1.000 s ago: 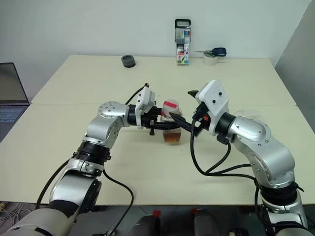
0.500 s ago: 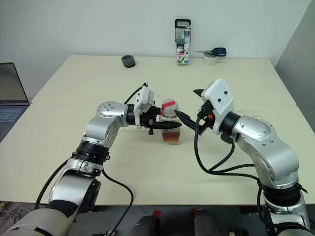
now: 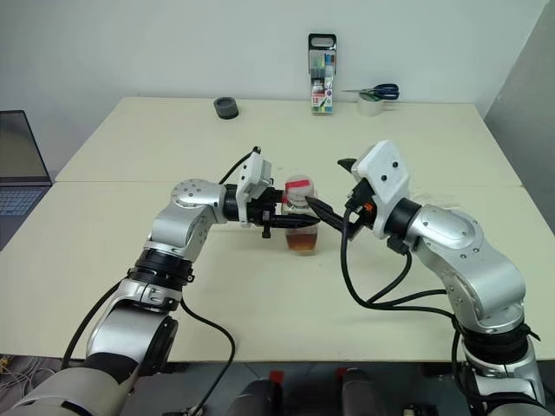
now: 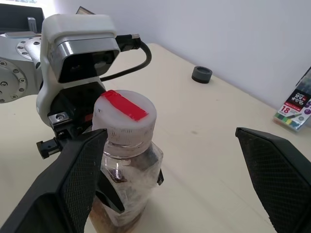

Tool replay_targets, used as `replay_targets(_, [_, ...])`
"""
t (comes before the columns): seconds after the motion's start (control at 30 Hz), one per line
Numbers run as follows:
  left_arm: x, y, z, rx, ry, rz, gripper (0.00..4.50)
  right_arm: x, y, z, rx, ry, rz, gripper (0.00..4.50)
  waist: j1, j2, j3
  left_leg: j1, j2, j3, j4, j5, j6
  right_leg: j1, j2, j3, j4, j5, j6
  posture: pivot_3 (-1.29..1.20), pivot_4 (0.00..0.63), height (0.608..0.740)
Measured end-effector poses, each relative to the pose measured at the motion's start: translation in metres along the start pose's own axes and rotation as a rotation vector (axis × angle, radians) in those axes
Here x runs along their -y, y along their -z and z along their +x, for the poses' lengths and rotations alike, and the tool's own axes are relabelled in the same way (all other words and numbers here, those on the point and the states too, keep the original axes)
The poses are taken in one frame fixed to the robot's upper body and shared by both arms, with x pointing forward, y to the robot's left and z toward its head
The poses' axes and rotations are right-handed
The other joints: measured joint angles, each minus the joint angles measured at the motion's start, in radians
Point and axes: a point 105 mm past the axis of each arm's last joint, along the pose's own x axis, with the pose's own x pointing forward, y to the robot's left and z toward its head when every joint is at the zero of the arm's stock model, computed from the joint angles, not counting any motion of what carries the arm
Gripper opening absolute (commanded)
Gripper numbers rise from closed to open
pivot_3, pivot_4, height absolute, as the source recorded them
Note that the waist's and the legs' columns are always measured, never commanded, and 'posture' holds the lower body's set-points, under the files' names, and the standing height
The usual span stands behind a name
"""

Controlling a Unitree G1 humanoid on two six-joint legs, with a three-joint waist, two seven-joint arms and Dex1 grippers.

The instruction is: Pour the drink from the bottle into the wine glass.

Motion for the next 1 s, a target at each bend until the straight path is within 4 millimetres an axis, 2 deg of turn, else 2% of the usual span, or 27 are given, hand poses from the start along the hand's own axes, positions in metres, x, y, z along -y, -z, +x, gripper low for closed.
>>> replay_targets(0.33, [0.001,0.0,0.002,0.005,0.004,-0.001,1.71,-0.003,0.0,0.0,0.001,-0.015,0.006,4.5,0.0,0.0,0.0,0.0,0.0,0.0,0.0,0.0,0.0,0.0,0.0,0.0,0.0,0.0,0.0,0.0,0.15,0.74])
replay_targets(0.67, [0.001,0.0,0.002,0.005,0.004,-0.001,1.71,-0.015,-0.004,-0.007,-0.002,-0.153,0.114,4.5,0.0,0.0,0.0,0.0,0.0,0.0,0.0,-0.002,0.003,0.0,0.0,0.0,0.0,0.0,0.0,0.0,0.15,0.74])
replay_targets(1.0, [0.001,0.0,0.002,0.007,0.004,0.005,1.71,-0.013,-0.006,-0.003,0.003,-0.152,0.121,4.5,0.001,0.0,0.0,0.0,0.0,0.0,0.0,-0.002,0.003,0.0,0.0,0.0,0.0,0.0,0.0,0.0,0.15,0.74])
